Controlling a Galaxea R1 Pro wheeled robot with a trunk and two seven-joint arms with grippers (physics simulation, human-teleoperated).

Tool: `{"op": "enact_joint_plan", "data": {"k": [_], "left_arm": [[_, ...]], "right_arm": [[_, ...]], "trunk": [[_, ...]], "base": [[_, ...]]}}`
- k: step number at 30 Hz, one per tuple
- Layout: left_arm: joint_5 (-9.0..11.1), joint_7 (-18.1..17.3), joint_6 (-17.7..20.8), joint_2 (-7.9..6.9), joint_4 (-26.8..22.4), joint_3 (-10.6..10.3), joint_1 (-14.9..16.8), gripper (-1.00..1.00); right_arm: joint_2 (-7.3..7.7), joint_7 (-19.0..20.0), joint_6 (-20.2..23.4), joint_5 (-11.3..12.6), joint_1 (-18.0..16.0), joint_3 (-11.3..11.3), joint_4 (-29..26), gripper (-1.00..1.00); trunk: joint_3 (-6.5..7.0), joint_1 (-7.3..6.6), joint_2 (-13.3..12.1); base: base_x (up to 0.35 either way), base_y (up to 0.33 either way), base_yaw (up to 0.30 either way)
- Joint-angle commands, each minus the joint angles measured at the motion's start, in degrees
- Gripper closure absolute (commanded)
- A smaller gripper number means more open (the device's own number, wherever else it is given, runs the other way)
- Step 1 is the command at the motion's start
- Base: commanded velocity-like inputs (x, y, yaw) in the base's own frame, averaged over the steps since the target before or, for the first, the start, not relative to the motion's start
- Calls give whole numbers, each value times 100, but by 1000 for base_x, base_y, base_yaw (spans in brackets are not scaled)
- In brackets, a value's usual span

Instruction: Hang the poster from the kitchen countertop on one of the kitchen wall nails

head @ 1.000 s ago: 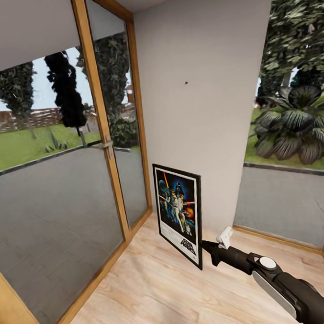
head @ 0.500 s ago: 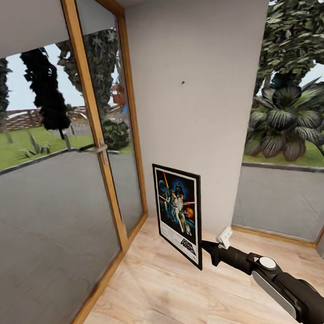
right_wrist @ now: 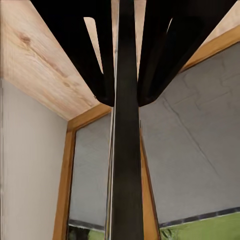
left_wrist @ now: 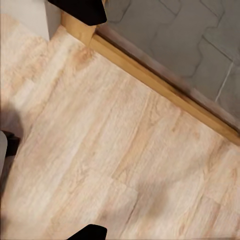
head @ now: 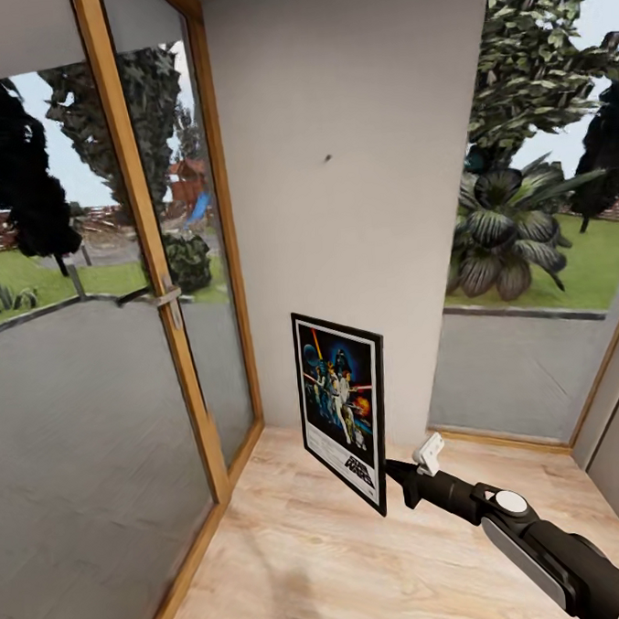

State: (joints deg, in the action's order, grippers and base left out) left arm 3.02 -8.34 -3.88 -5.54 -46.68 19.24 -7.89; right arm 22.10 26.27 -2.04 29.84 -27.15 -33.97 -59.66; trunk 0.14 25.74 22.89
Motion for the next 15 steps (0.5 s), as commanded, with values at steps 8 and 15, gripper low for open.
{"op": "enact_joint_plan", "data": {"k": [8,15], "left_arm": [[32,-36,-7,1,1,10,-2,-100],[32,-36,-11,1,1,10,-2,-100]], "right_arm": [[4,19,-15,57,-9,-22,7,100],[4,20,-14,57,-9,-22,7,100]], "trunk": [[0,4,3],[0,4,3]], "base": [[187,316,-283],[200,309,-298]]}}
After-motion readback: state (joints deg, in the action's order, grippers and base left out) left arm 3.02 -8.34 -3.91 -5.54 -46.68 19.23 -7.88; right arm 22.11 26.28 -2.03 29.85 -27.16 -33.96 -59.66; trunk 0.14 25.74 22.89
